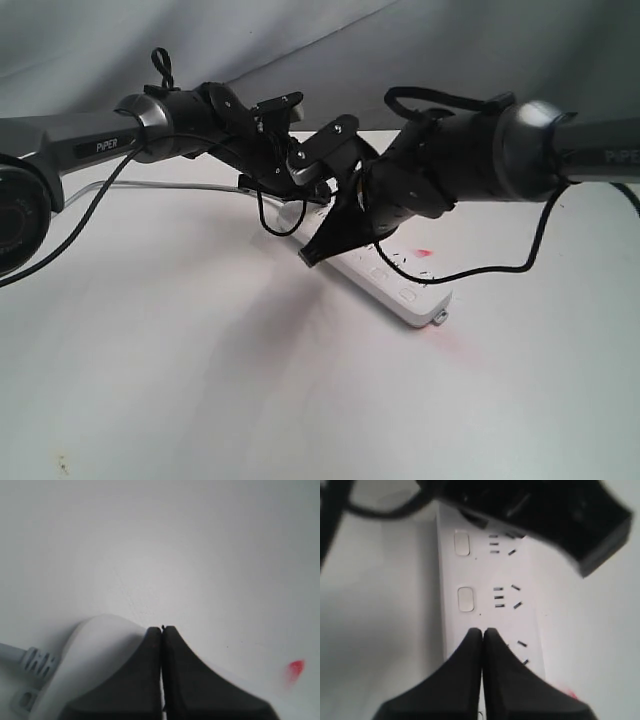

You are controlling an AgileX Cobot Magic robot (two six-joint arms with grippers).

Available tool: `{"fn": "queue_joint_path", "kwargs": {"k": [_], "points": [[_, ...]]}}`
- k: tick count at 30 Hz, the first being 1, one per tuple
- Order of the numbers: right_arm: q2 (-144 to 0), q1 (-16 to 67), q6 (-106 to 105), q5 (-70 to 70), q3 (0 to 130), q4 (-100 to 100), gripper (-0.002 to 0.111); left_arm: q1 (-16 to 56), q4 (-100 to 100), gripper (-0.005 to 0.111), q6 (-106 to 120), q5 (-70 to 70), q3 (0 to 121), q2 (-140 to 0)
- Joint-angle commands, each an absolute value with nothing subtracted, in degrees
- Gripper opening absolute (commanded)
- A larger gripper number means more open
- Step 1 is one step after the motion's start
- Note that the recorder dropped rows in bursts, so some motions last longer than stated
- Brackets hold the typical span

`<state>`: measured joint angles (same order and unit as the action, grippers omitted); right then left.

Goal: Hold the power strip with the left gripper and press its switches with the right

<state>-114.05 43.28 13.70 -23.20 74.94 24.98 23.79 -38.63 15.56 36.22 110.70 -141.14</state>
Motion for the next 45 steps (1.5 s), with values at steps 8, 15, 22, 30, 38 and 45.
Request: {"fn": "queue_joint_path", "kwargs": {"k": [8,15,22,30,38,45], "points": [[-108.80,43.24,15.25,-27.96,74.70,25.07,0.000,23.95,-40.54,0.000,21.30,37.49,110.81,-137.18],[-91.53,41.72,18.88,-33.76,70.27,24.37,0.000,21.70,-40.19,0.000,24.38,30.82,94.83,-118.39],[-65.93,38.75,23.94,-33.85,56.51,22.44,0.000,18.19,-40.19,0.000,27.66,20.95,70.29,-90.93],[-44.12,38.75,28.35,-35.90,47.65,22.26,0.000,18.19,-40.19,0.000,27.44,11.61,49.72,-63.64],[-27.67,38.75,33.99,-36.26,38.56,24.38,0.000,18.19,-40.19,0.000,27.03,7.65,34.48,-43.24],[-15.14,38.75,38.02,-36.13,28.26,26.91,0.000,18.19,-40.19,0.000,25.77,6.71,23.09,-27.72]]}}
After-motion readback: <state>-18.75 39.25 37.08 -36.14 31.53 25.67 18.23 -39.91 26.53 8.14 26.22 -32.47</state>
